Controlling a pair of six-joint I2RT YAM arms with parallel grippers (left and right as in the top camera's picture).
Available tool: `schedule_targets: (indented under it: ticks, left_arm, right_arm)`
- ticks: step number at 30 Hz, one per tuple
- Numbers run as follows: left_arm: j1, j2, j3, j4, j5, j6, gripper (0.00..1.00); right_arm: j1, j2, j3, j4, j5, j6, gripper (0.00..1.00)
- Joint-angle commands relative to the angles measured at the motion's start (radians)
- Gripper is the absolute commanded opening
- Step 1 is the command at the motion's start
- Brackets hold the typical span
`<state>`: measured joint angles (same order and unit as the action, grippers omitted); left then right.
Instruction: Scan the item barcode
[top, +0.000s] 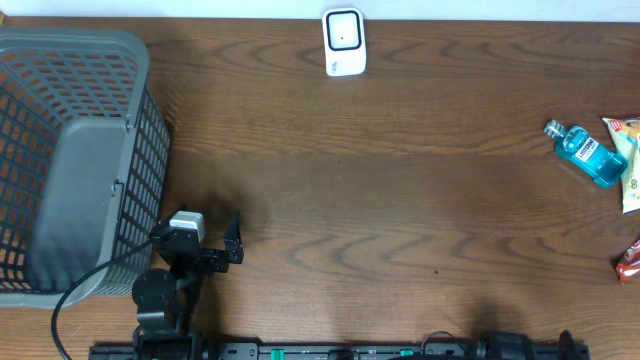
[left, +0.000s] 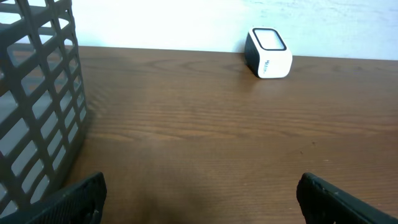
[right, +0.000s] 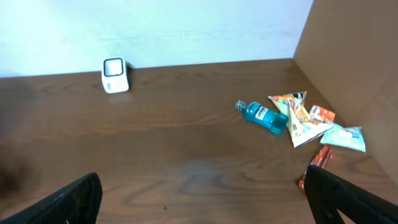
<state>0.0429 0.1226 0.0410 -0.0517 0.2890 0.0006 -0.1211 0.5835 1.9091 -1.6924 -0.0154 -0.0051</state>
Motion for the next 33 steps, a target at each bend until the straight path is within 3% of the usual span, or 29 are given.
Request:
schedule_targets:
  ticks: [1,9,25,33]
  left_arm:
    - [0.000,-0.001,-0.027,-0.014,0.006,0.006,0.98]
    - [0.000,-0.001,-0.027,-0.014,0.006,0.006,0.98]
    - [0.000,-0.001,-0.027,-0.014,0.006,0.006,0.98]
    - [0.000,-0.001,-0.027,-0.014,0.006,0.006,0.98]
  right_arm:
    - [0.004,-0.041,-0.021,-0.005,-0.066,-0.083,0.99]
    - [0.004,-0.163,-0.125,-0.002,-0.098,-0.150,0.99]
    - [0.004,-0.451,-0.381,0.116,-0.099,-0.150,0.99]
    - [0.004,-0.481,-0.492,0.145,-0.089,-0.158,0.99]
